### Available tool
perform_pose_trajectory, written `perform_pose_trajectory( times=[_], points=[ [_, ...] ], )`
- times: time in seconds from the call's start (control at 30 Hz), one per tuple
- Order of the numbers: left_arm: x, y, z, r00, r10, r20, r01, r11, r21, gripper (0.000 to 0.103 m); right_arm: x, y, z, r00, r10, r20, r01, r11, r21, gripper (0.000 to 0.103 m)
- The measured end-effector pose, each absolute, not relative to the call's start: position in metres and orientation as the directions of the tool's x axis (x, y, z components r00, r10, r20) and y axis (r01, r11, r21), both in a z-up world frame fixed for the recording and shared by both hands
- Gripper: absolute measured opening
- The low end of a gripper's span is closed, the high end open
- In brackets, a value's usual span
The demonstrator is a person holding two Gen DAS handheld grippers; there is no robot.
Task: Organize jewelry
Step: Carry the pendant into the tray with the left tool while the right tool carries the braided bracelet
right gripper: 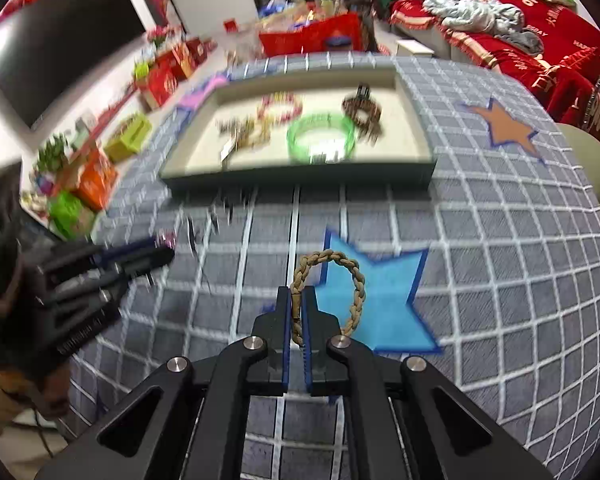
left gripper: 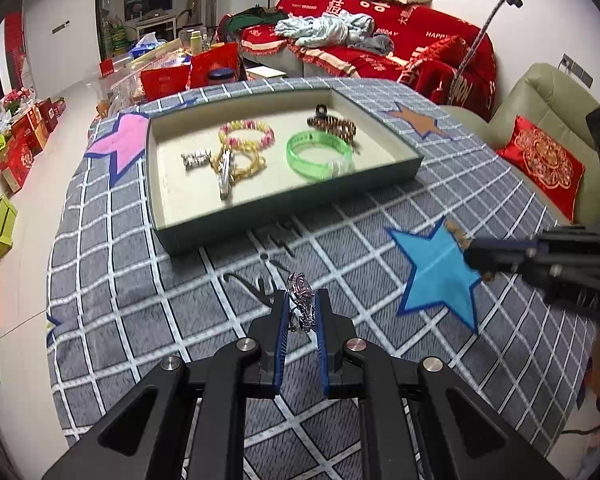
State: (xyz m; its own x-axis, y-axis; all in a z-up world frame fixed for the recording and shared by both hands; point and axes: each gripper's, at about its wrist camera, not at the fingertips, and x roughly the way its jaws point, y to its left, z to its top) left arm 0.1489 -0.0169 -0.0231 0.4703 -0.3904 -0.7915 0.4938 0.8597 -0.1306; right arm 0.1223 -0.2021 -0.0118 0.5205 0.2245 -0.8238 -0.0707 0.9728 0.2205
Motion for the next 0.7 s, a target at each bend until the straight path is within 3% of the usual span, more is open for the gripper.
perform_pose_trajectory(
  times=[0.33,0.7],
  points=[
    [0.192,-0.017,0.005,0.530,-0.384,-0.756,0.460,0.879,-0.124,0.029,0.177,-0.226,0.025,0.597,0.234,-0.767,-0.034,0.963,0.267,0.005],
    [0.256,-0.032,-0.003,0.541,-0.333,-0.772,0.425,0.901,-0.091,0.029,0.242,-0.230,0.002,0.558,0.207,-0.804,-0.022,0.972,0.235,0.005]
  ],
)
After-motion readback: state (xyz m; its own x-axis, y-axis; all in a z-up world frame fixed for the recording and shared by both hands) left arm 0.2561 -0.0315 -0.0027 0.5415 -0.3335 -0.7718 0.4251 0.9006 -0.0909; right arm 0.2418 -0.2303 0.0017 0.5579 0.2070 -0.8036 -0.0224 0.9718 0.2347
